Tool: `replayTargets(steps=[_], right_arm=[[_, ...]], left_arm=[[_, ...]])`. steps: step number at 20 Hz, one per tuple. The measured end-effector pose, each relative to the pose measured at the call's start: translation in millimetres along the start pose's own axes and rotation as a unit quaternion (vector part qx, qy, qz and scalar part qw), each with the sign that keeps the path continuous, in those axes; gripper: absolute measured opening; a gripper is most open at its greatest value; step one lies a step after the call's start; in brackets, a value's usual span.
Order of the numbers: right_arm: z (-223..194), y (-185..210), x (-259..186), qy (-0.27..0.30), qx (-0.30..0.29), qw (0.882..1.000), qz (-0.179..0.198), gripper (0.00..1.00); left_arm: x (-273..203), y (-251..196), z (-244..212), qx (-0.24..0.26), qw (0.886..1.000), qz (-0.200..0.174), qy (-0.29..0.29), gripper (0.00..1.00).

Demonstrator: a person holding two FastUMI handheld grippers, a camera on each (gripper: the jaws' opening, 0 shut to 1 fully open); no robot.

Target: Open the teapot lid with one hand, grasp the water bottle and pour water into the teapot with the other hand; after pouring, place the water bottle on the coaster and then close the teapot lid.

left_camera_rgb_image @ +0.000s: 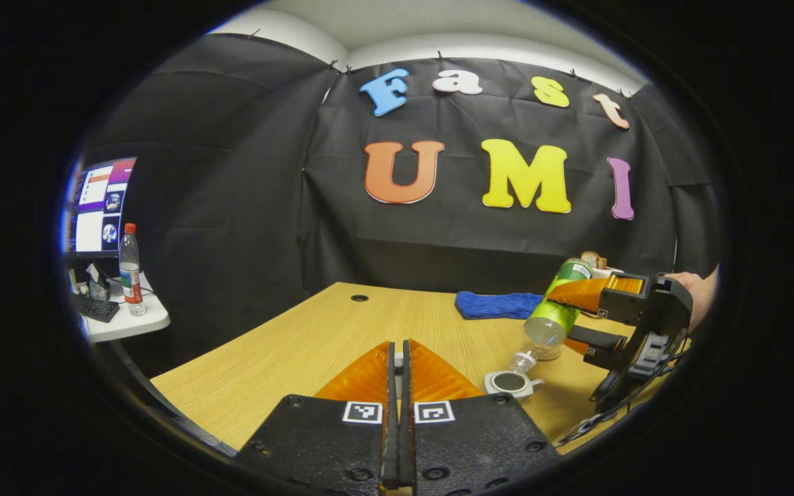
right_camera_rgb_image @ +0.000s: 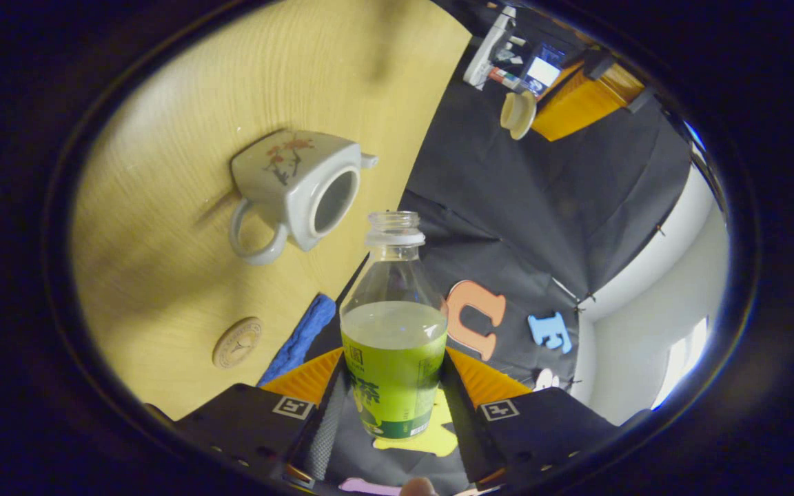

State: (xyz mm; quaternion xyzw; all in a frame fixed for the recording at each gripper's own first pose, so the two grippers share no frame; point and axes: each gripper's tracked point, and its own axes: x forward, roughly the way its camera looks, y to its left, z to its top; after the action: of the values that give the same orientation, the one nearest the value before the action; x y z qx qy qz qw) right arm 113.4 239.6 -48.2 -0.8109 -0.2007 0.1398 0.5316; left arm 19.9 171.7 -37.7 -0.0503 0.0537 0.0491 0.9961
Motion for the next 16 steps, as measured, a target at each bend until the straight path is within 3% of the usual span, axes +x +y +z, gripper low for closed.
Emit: replayTargets(steps=[4,6,7,9,12,16], right_arm=[[-16,4,1,0.015,0.110,0.993,0.027,0.72],[-19,6,-2,0.019,0.202,0.978,0.045,0.72],[-22,5,-3,0.023,0.258,0.964,0.053,0.70],[-29,3,-5,0.030,0.379,0.923,0.068,0.75],[-43,-14,-4,0.038,0.535,0.841,0.072,0.72],[-74,-32,14,0.042,0.676,0.734,0.042,0.72]], left_arm=[[1,-3,1,0.002,1.000,0.001,-0.003,0.02],[3,-6,-1,0.002,1.000,0.001,0.000,0.03],[4,-10,-2,0.002,1.000,-0.001,0.002,0.02],[5,-20,-3,0.005,1.000,-0.009,0.005,0.03],[6,-34,-3,0.008,1.000,-0.023,0.005,0.03],[6,-51,-1,0.013,0.999,-0.040,0.003,0.03]])
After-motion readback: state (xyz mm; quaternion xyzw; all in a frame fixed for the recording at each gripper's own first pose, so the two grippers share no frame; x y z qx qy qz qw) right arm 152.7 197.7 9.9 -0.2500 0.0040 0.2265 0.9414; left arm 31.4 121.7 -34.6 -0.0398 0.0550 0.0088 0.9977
